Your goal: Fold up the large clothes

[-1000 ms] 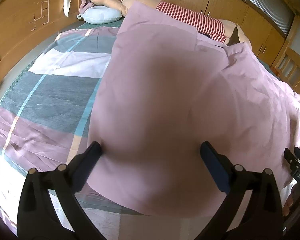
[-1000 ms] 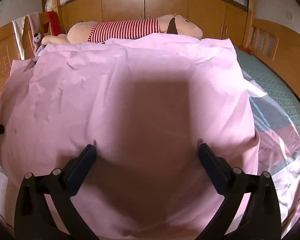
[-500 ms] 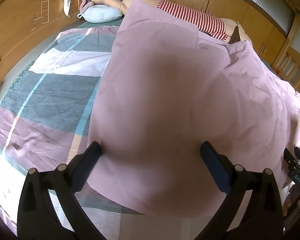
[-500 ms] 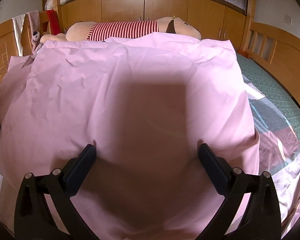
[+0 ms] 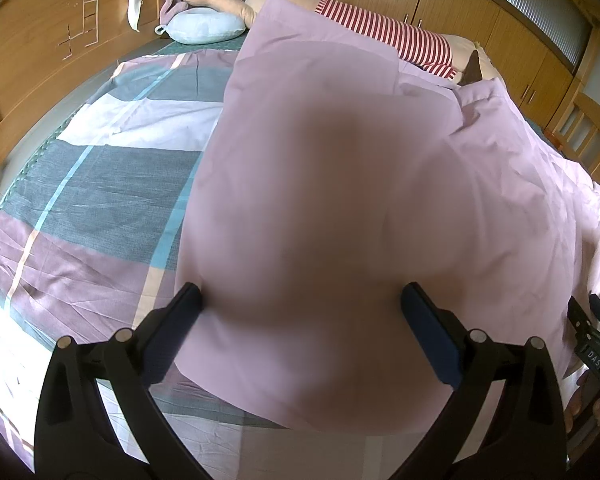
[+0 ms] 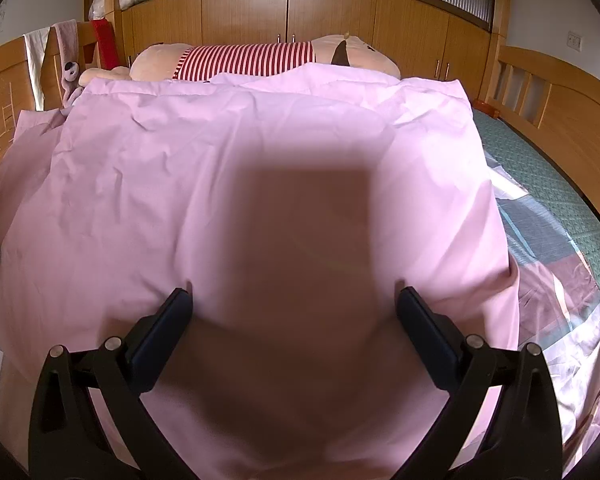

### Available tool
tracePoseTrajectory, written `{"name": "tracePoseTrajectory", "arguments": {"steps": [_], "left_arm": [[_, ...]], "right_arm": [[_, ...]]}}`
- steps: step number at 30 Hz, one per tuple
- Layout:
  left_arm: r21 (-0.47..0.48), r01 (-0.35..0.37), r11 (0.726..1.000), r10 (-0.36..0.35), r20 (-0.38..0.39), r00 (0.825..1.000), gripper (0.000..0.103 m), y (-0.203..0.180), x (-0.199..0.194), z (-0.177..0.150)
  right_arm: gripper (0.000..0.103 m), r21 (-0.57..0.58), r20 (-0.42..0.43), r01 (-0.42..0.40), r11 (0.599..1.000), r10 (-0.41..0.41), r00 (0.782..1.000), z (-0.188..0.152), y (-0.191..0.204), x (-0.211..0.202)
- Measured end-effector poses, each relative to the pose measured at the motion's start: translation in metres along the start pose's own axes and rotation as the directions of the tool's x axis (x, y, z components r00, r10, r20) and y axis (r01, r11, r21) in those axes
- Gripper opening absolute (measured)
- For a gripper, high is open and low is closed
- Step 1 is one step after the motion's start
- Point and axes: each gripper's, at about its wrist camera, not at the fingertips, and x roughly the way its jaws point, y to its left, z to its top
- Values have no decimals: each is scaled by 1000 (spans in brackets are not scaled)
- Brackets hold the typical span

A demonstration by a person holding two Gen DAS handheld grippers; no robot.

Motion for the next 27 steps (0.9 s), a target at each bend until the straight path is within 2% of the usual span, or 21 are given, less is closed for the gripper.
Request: {"name": "tracePoseTrajectory", "arguments": {"steps": [22, 25, 27], "left_arm": [[-5, 2, 1000, -2, 2, 1000, 101, 1, -1, 0], [-7, 9, 1000, -9, 39, 999, 101, 1, -10, 0], [8, 9, 1000, -10, 99, 995, 101, -3, -22, 0]], "right_arm": [[102, -1, 3, 7, 1000, -7, 1000, -1, 0, 0], [102, 1, -6, 3, 1000, -3, 1000, 1, -1, -2], [102, 49, 45, 12, 999, -14, 999, 7, -4, -18]]}}
